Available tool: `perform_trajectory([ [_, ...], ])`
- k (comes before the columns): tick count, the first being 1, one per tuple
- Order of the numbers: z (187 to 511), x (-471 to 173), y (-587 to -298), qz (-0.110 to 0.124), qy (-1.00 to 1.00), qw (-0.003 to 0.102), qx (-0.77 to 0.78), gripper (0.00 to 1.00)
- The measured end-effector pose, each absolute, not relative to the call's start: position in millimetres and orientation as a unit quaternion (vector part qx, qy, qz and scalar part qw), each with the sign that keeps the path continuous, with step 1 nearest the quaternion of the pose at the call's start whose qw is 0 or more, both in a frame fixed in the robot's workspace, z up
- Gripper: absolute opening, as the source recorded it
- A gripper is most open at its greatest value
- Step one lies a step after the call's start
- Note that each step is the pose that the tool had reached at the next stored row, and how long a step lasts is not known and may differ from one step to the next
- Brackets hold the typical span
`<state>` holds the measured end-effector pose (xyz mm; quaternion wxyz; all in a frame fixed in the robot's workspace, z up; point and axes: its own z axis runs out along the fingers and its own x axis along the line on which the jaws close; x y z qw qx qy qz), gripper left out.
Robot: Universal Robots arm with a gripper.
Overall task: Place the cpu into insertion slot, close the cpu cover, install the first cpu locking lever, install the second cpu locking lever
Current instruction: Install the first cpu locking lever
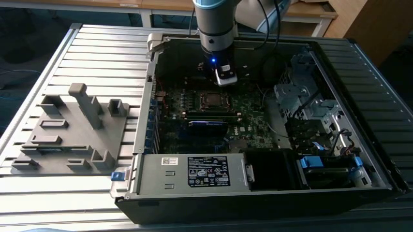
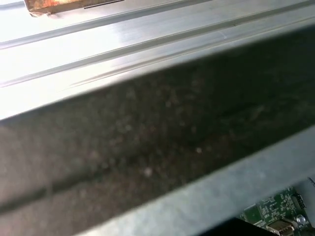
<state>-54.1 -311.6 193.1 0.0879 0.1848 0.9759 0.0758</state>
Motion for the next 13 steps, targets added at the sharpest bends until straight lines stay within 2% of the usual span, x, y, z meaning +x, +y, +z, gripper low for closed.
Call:
perform_trajectory([
  [13,197.5,-54.1,-313.1,0.081,0.976,0.087,0.185,0.11],
])
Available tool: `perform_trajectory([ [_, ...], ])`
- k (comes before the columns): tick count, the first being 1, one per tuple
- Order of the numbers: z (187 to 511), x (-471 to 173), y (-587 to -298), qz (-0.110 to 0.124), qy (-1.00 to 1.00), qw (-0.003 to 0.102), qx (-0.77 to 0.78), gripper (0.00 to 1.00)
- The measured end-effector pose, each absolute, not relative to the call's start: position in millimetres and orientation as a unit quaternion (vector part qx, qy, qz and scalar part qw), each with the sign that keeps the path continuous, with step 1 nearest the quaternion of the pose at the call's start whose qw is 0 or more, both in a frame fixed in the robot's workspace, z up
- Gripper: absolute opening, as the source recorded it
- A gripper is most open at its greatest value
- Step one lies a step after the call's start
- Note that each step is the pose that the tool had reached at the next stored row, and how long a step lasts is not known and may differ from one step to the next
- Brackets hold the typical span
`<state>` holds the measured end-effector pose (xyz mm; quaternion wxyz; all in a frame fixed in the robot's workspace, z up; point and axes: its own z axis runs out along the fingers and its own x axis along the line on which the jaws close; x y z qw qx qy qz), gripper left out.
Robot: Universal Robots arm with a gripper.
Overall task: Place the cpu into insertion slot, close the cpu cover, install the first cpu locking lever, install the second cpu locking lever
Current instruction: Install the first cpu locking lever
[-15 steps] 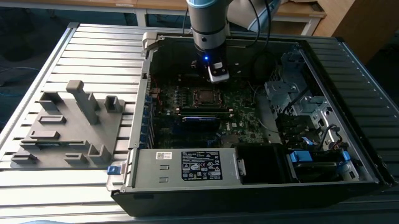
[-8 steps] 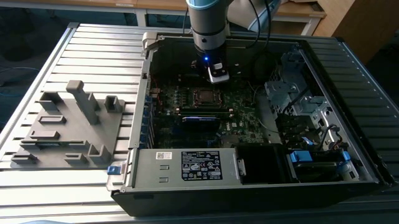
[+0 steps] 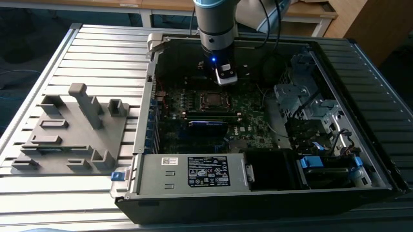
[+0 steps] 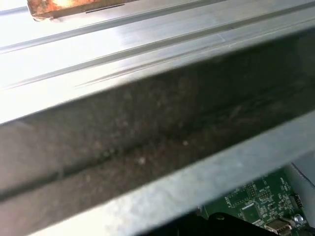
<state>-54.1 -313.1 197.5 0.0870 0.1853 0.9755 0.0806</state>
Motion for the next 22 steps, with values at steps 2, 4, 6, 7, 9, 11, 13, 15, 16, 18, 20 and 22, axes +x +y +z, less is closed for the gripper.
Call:
perform_trajectory([
  [2,198.7,-54.0,-313.1,0.081,0.976,0.087,0.185,0.11],
  [4,198.7,-54.1,-313.3,0.081,0.975,0.087,0.185,0.11],
  [6,198.5,-54.1,-314.1,0.081,0.975,0.088,0.185,0.11],
  [7,198.2,-54.1,-314.4,0.081,0.975,0.088,0.185,0.11],
  [9,197.7,-54.1,-314.9,0.082,0.975,0.089,0.185,0.11],
  [11,197.4,-54.0,-315.0,0.083,0.975,0.089,0.185,0.11],
  [13,196.8,-54.1,-315.4,0.084,0.975,0.089,0.185,0.11],
  [15,195.9,-54.1,-315.8,0.084,0.975,0.089,0.185,0.11],
  [16,195.5,-54.1,-316.0,0.085,0.975,0.090,0.185,0.11],
  [18,194.6,-54.2,-316.4,0.085,0.975,0.090,0.185,0.11],
  [20,193.7,-54.2,-316.6,0.087,0.975,0.090,0.185,0.11],
  [22,192.4,-54.1,-316.7,0.089,0.974,0.090,0.185,0.11],
])
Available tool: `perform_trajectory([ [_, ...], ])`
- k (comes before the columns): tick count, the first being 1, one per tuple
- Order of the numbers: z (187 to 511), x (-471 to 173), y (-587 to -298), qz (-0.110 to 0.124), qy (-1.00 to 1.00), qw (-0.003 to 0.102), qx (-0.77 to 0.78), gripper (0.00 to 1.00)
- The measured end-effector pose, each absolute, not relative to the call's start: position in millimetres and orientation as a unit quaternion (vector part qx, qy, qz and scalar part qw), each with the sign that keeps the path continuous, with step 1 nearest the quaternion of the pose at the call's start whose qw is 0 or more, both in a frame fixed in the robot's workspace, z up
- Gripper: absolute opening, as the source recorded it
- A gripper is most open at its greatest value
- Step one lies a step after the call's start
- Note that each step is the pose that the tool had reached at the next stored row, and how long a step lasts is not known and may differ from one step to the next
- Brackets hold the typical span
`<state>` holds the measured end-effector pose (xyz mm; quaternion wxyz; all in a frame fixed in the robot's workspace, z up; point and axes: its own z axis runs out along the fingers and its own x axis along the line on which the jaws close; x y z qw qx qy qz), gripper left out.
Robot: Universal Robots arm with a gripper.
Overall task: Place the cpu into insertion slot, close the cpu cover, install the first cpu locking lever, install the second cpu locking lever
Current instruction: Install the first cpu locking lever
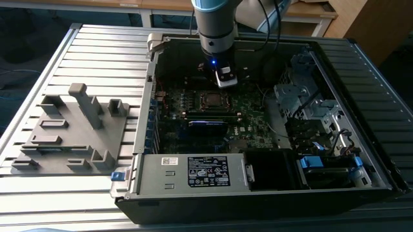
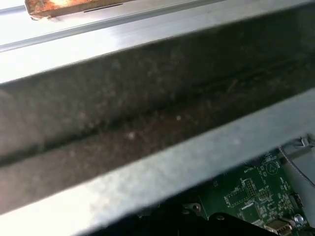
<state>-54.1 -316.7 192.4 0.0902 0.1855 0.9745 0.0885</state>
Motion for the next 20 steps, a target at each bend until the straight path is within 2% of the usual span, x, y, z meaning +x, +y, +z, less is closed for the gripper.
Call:
perform_trajectory([
  [9,192,-54,-317,0.108,0.973,0.087,0.187,0.11],
  [20,211,-54,-317,0.108,0.973,0.086,0.187,0.11],
])
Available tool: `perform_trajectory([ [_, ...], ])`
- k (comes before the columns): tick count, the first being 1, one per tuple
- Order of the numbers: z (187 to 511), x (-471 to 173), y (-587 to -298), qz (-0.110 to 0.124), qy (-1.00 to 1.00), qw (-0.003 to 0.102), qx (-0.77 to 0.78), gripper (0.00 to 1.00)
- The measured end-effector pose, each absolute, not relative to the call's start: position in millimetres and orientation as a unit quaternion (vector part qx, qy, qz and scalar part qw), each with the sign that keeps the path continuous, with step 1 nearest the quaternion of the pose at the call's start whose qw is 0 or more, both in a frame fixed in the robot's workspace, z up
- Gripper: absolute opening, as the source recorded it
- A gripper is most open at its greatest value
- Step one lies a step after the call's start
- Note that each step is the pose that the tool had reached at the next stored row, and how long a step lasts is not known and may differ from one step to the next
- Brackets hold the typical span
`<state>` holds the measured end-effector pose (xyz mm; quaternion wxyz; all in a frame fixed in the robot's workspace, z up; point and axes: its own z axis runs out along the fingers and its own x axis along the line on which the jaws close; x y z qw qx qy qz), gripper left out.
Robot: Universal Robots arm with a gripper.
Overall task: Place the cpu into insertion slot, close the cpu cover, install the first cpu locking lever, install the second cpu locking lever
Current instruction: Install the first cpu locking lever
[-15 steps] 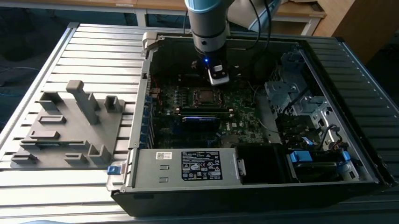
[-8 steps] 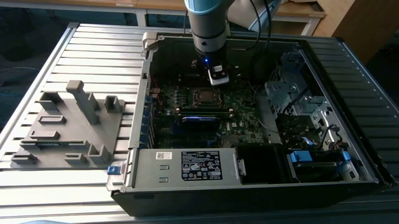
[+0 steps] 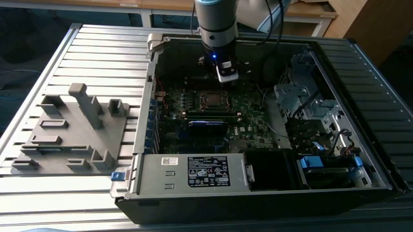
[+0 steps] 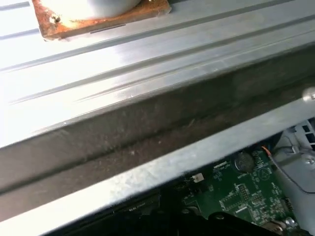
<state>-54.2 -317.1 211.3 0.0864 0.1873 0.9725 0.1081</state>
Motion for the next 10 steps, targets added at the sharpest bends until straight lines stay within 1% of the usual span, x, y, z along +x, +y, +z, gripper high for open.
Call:
perform_trajectory([
  [10,213.0,-54.7,-321.0,0.108,0.972,0.087,0.187,0.11],
])
